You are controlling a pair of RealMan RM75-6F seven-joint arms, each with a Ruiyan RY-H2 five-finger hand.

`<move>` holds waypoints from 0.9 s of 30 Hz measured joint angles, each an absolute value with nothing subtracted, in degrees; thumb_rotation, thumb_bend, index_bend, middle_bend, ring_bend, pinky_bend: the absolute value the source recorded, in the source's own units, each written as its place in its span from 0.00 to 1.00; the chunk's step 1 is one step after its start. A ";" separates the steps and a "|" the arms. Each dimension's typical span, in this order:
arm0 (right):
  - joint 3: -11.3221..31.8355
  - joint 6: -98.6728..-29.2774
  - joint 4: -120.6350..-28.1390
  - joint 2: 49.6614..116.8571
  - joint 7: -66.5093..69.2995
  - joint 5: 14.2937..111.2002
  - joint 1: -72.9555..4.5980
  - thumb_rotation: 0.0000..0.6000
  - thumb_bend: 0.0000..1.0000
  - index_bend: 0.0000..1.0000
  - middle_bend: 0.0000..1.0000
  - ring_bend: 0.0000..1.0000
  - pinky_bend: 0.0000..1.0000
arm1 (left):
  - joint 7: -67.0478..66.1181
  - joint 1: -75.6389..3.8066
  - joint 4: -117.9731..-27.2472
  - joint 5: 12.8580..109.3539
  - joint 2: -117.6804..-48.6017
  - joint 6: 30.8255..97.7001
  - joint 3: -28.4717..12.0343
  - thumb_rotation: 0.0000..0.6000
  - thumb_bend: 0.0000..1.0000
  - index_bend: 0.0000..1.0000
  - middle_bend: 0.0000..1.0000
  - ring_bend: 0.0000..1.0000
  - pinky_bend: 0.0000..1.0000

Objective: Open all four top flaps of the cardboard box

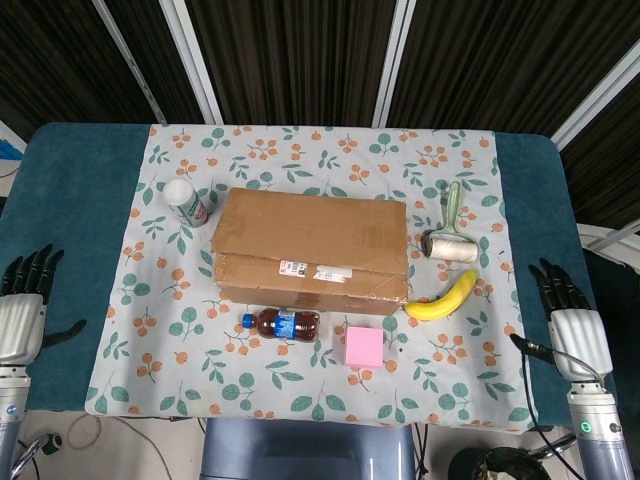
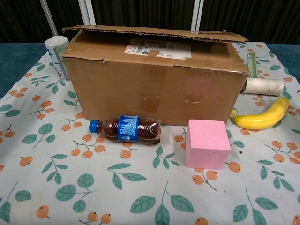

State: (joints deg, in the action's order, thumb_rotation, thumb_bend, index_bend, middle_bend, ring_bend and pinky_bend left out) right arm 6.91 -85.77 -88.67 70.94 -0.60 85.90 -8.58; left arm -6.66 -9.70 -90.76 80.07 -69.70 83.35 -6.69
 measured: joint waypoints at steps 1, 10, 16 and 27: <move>6.92 -85.65 -88.62 71.04 -0.62 85.84 -8.64 1.00 0.19 0.00 0.00 0.00 0.21 | -6.64 -9.75 -90.75 79.88 -69.70 83.19 -6.75 1.00 0.05 0.00 0.00 0.00 0.00; 7.89 -86.40 -92.53 69.70 -1.58 86.22 -9.02 1.00 0.20 0.00 0.00 0.00 0.21 | -6.26 -9.40 -90.85 80.38 -69.38 83.98 -6.63 1.00 0.05 0.00 0.00 0.00 0.00; 10.67 -84.74 -103.33 65.49 -4.48 83.76 -10.55 1.00 0.20 0.00 0.00 0.00 0.21 | -6.11 -9.47 -90.35 80.04 -69.51 83.79 -6.82 1.00 0.05 0.00 0.00 0.00 0.00; 18.22 -76.82 -116.99 62.75 -17.30 71.71 -19.77 1.00 0.21 0.00 0.00 0.00 0.21 | -6.34 -9.52 -90.56 78.92 -69.41 83.10 -6.98 1.00 0.05 0.00 0.00 0.00 0.00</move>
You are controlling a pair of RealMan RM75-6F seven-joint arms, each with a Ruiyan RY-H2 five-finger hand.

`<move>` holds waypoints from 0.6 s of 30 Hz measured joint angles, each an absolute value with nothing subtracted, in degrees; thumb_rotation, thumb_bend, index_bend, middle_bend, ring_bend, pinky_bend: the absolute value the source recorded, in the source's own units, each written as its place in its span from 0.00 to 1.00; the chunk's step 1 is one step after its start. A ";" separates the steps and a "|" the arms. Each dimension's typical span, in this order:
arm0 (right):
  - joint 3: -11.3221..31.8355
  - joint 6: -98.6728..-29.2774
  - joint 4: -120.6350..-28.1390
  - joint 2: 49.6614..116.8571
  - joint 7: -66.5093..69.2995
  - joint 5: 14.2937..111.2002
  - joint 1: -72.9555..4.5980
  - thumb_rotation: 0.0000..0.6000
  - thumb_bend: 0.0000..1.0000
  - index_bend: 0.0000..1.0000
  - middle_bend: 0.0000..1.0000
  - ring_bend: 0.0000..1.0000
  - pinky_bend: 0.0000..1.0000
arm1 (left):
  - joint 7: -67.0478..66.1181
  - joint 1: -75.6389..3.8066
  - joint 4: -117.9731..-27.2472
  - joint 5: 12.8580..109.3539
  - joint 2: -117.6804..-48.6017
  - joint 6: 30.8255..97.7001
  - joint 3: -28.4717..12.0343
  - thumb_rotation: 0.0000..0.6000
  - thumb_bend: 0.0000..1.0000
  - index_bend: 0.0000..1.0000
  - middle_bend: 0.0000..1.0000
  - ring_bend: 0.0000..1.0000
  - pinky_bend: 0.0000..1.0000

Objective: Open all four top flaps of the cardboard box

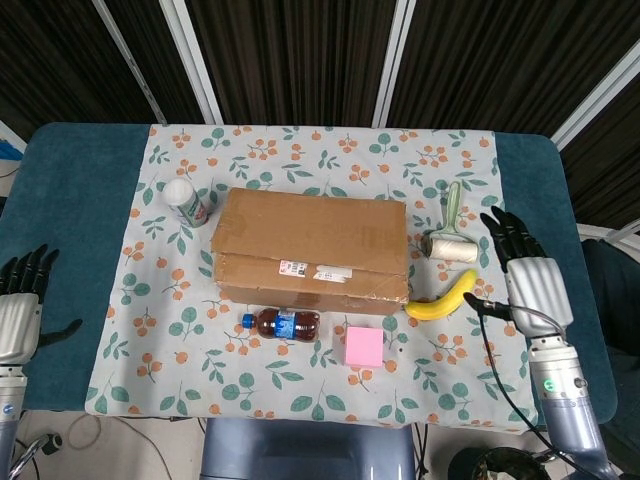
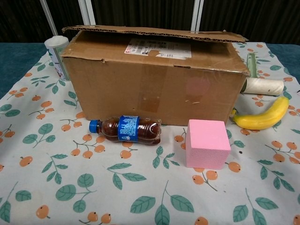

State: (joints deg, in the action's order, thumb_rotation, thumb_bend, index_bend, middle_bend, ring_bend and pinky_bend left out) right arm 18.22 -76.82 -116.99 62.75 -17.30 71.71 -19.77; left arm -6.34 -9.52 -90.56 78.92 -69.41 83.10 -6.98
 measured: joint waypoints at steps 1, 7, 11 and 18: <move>18.65 -76.36 -117.30 63.34 -18.02 70.56 -20.57 1.00 0.21 0.00 0.00 0.00 0.21 | -6.23 -9.54 -90.61 78.68 -69.38 82.93 -7.05 1.00 0.05 0.00 0.00 0.00 0.00; 19.96 -74.72 -118.68 68.53 -23.30 65.28 -25.14 1.00 0.21 0.00 0.00 0.00 0.21 | -5.69 -9.70 -90.88 77.99 -69.15 82.15 -7.25 1.00 0.05 0.00 0.00 0.00 0.00; 19.97 -74.66 -119.03 71.85 -25.64 63.51 -26.83 1.00 0.21 0.00 0.00 0.00 0.21 | -5.15 -9.84 -90.95 77.43 -68.96 81.51 -7.37 1.00 0.05 0.00 0.00 0.00 0.00; 20.50 -75.43 -118.22 77.28 -28.95 60.43 -30.33 1.00 0.21 0.00 0.00 0.00 0.21 | -4.23 -10.05 -91.11 76.75 -68.74 80.87 -7.70 1.00 0.05 0.00 0.00 0.00 0.00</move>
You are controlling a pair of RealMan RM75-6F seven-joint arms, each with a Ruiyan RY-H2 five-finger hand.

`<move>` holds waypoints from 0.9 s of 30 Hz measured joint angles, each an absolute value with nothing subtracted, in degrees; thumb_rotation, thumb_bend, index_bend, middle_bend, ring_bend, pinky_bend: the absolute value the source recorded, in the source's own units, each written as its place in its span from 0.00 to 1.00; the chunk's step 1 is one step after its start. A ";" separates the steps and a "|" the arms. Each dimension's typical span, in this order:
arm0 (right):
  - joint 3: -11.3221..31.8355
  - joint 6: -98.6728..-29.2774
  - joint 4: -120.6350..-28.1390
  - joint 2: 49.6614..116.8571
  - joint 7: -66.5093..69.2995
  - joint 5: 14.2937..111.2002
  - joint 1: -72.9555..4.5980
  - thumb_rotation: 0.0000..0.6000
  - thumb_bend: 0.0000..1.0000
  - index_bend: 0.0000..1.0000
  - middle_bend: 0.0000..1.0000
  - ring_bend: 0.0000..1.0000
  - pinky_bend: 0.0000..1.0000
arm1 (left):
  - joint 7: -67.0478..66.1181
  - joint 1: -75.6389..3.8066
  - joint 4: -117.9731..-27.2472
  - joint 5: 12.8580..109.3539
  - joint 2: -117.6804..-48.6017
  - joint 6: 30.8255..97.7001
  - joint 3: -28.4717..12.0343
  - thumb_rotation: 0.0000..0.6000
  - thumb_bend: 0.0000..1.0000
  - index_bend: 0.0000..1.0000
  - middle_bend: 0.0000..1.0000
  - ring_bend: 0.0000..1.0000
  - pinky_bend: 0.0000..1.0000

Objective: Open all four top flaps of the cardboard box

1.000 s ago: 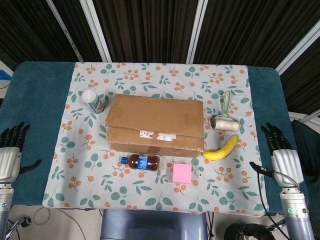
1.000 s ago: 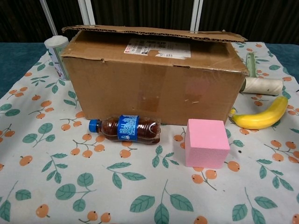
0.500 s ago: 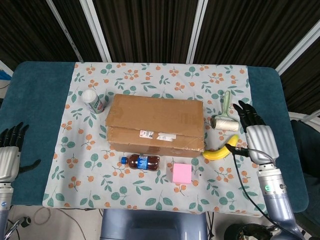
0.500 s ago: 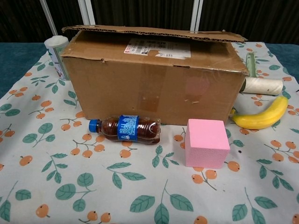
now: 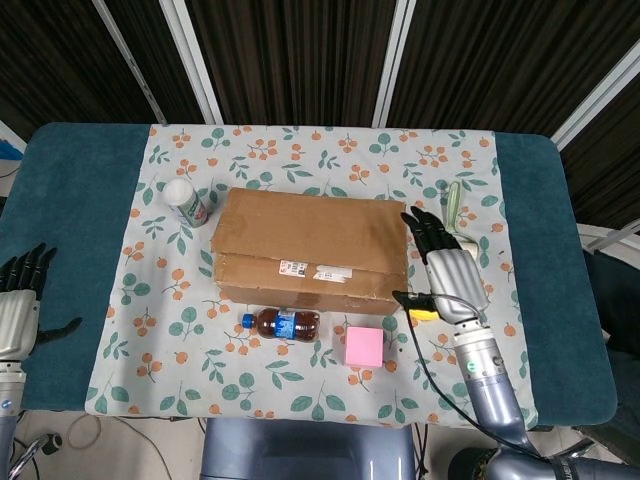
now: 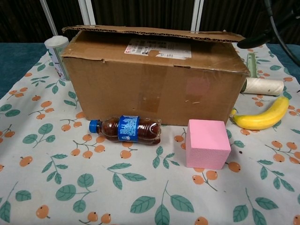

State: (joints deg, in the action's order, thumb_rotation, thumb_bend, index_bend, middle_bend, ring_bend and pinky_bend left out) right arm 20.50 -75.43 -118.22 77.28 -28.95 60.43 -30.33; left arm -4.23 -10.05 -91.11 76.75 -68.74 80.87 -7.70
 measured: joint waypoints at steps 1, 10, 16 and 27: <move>20.57 -75.45 -117.89 77.81 -29.18 60.04 -30.73 1.00 0.21 0.00 0.00 0.00 0.21 | -4.05 -10.06 -91.15 76.70 -68.72 80.87 -7.77 1.00 0.05 0.00 0.00 0.00 0.00; 21.09 -75.13 -113.53 81.28 -30.43 58.45 -33.83 1.00 0.21 0.00 0.00 0.00 0.21 | -2.43 -10.10 -91.49 75.63 -68.50 80.36 -8.30 1.00 0.05 0.00 0.00 0.00 0.00; 21.25 -74.34 -110.57 82.84 -30.62 57.50 -35.45 1.00 0.21 0.00 0.00 0.00 0.21 | -1.75 -10.16 -91.74 75.26 -68.27 79.92 -8.40 1.00 0.05 0.00 0.00 0.00 0.00; 22.77 -73.36 -104.36 84.45 -29.37 57.37 -38.15 1.00 0.45 0.00 0.00 0.00 0.21 | -0.44 -10.35 -92.19 74.58 -68.18 79.34 -8.77 1.00 0.05 0.00 0.00 0.00 0.00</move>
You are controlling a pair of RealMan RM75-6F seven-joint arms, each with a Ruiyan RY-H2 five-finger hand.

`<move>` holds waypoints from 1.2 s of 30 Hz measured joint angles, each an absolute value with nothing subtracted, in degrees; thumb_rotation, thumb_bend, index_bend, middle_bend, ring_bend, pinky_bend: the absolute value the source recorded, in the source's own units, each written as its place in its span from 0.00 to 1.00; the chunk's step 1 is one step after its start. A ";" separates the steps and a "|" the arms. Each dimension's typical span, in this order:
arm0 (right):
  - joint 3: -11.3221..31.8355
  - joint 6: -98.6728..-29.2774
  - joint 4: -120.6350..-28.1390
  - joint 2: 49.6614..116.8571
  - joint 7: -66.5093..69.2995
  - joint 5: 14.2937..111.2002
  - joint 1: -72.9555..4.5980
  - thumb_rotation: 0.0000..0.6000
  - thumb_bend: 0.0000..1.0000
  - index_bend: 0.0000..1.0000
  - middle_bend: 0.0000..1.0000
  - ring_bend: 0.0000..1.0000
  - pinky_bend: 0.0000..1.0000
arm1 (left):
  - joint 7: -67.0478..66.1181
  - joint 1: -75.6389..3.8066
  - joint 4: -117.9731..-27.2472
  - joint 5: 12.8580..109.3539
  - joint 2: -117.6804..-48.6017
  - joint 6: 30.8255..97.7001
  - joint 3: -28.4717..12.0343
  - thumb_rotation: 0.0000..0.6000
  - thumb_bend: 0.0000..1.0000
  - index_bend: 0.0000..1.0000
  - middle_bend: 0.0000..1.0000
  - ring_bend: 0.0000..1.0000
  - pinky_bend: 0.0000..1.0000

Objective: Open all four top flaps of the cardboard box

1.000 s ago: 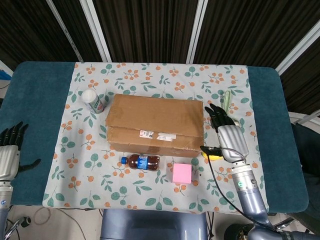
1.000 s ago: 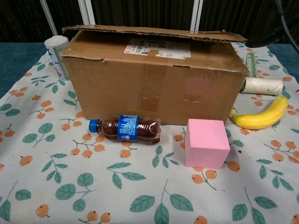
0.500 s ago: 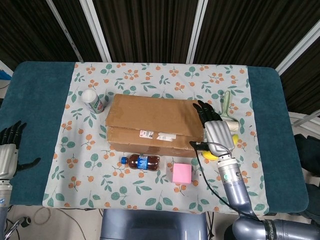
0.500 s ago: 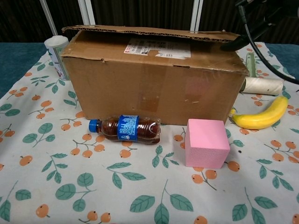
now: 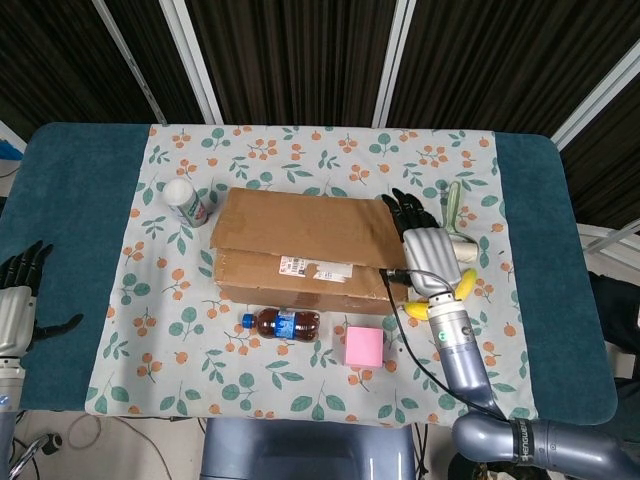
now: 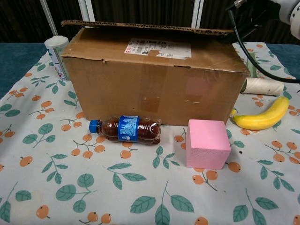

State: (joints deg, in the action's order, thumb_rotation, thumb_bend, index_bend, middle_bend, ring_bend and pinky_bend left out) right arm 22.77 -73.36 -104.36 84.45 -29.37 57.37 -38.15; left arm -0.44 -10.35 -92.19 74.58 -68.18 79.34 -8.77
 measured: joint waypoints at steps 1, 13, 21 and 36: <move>23.10 -73.29 -103.97 84.40 -29.18 57.55 -38.41 1.00 0.47 0.00 0.00 0.00 0.21 | -0.44 -10.36 -92.19 74.62 -68.19 79.36 -8.76 1.00 0.05 0.00 0.00 0.00 0.00; 28.40 -72.39 -102.67 80.09 -28.24 58.59 -41.32 1.00 0.46 0.00 0.00 0.00 0.21 | -0.50 -10.36 -92.05 74.52 -68.67 79.78 -8.90 1.00 0.05 0.00 0.00 0.00 0.00; 32.76 -68.01 -96.04 77.57 -29.17 52.36 -45.36 1.00 0.41 0.00 0.00 0.00 0.21 | -0.82 -10.44 -91.86 74.22 -68.89 79.81 -9.02 1.00 0.05 0.00 0.00 0.00 0.00; 35.51 -57.77 -73.41 80.80 -29.55 40.74 -56.12 1.00 0.40 0.00 0.00 0.00 0.21 | -1.08 -10.40 -91.91 73.67 -68.93 79.72 -9.08 1.00 0.05 0.00 0.00 0.00 0.00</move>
State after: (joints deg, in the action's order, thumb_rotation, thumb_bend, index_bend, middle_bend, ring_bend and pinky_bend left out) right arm 35.51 -57.77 -73.41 80.80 -29.55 40.74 -56.12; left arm -1.08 -10.40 -91.91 73.67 -68.93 79.72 -9.08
